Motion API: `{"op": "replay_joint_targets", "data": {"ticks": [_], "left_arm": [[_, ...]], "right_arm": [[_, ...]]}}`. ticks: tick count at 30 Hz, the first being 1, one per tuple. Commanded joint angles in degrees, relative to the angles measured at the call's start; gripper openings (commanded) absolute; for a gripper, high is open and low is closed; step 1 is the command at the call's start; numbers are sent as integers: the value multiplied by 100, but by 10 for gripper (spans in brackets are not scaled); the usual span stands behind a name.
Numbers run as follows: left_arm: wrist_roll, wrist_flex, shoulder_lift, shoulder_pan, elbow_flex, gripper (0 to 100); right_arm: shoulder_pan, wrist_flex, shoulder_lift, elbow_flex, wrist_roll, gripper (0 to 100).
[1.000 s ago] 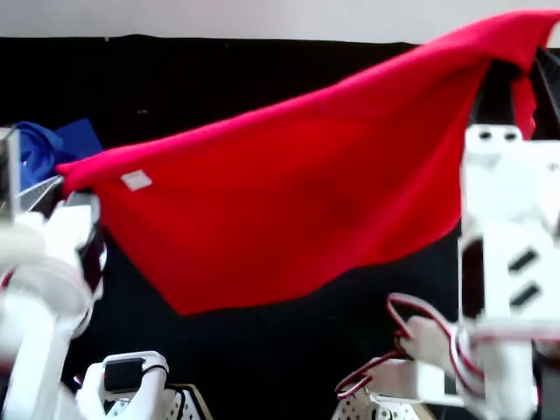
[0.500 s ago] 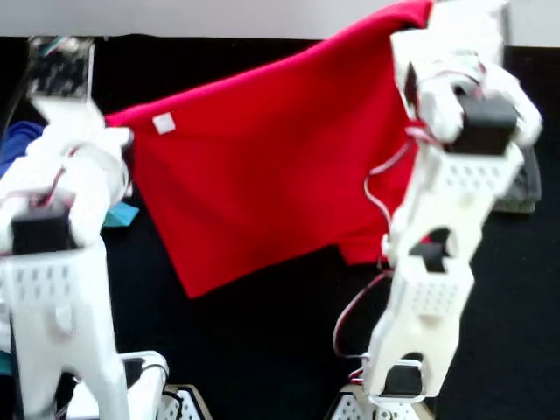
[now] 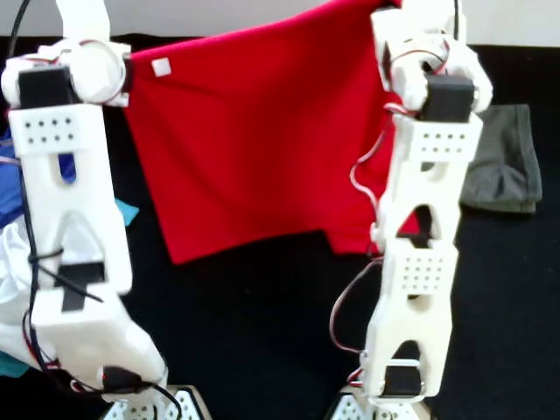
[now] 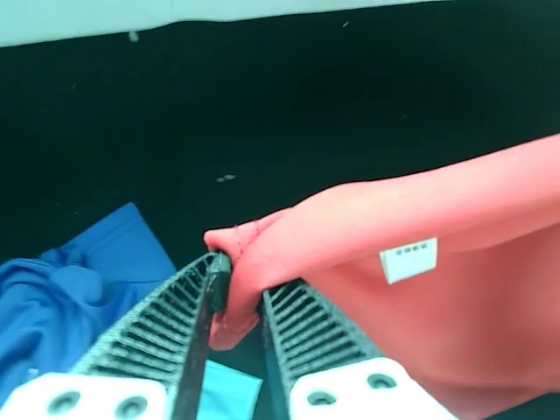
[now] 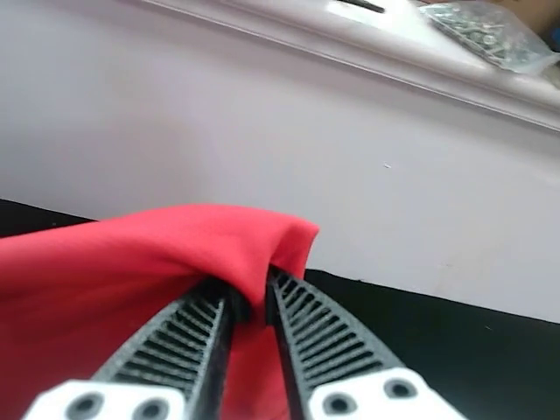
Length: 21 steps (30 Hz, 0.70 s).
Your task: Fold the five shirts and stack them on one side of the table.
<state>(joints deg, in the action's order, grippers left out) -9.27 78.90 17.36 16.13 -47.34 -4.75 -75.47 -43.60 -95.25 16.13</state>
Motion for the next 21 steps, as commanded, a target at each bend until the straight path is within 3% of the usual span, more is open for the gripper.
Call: {"op": "replay_joint_targets", "data": {"ticks": [1,10,14,21], "left_arm": [[-79,580,743,136,-1560,9],[-62,853,2484,-303,-2615,9],[-62,844,3020,-338,-3073,9],[-62,1037,3697,-295,-3873,9]], "right_arm": [[-207,224,-154,-549,44,6],[-259,242,-1385,-558,79,6],[-251,286,-1684,-593,853,6],[-57,1508,-1727,-567,1257,6]]}}
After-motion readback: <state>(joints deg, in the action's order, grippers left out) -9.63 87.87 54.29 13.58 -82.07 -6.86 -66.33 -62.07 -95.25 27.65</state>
